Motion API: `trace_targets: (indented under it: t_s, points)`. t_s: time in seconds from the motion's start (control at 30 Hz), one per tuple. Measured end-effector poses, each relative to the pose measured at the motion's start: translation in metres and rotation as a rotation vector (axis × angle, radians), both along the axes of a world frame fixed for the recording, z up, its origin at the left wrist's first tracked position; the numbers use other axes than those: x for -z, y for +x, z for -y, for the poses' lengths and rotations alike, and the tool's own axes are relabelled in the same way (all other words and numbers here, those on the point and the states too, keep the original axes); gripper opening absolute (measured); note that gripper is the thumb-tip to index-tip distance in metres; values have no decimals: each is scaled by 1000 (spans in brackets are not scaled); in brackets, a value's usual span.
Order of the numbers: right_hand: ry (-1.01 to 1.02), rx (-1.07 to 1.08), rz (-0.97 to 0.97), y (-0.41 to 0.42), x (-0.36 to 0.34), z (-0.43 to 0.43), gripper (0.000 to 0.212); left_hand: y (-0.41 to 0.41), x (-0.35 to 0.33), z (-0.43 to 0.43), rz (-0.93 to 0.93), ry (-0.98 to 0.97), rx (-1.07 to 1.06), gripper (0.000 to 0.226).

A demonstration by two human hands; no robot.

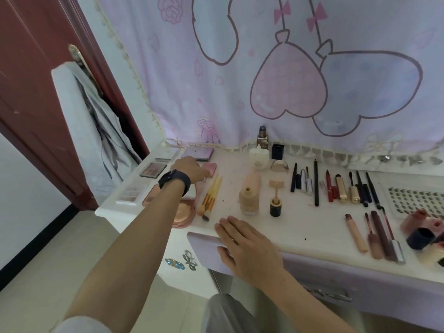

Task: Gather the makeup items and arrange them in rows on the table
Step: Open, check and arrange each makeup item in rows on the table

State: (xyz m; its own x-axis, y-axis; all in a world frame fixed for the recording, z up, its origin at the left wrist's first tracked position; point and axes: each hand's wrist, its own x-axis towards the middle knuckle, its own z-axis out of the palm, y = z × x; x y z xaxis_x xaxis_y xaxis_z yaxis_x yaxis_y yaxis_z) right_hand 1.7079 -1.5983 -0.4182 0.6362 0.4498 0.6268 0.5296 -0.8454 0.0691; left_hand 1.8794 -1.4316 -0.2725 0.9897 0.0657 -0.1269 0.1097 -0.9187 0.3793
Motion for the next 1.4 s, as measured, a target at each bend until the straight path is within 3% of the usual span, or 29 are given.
trace_targets:
  t_s: [0.17,0.37,0.6,0.7,0.83,1.0,1.13,1.4]
  points:
    - [3,6,29,-1,1,0,48,-12,-11,-15,142,-192,-17,29]
    - [55,-6,-20,0,-2,-1,48,-48,-20,-22,285,-698,-54,38]
    - [127,-52,-177,-8,-21,2,43,-121,-16,-13,164,-1161,-19,41]
    - [430,-35,-446,-19,-38,1,34,-147,-6,-8,106,-1339,2,28]
    - [1032,-45,-731,-44,-61,6,19,-170,15,-1,74,-1553,-26,38]
    - [1514,-20,-1043,-65,-79,13,54,-187,37,19,23,-1578,-34,34]
    - [1761,55,-1103,-65,-90,22,29,-193,48,34,39,-1499,8,31]
    - [1807,36,-1043,-62,-102,45,19,-190,49,21,67,-1255,212,48]
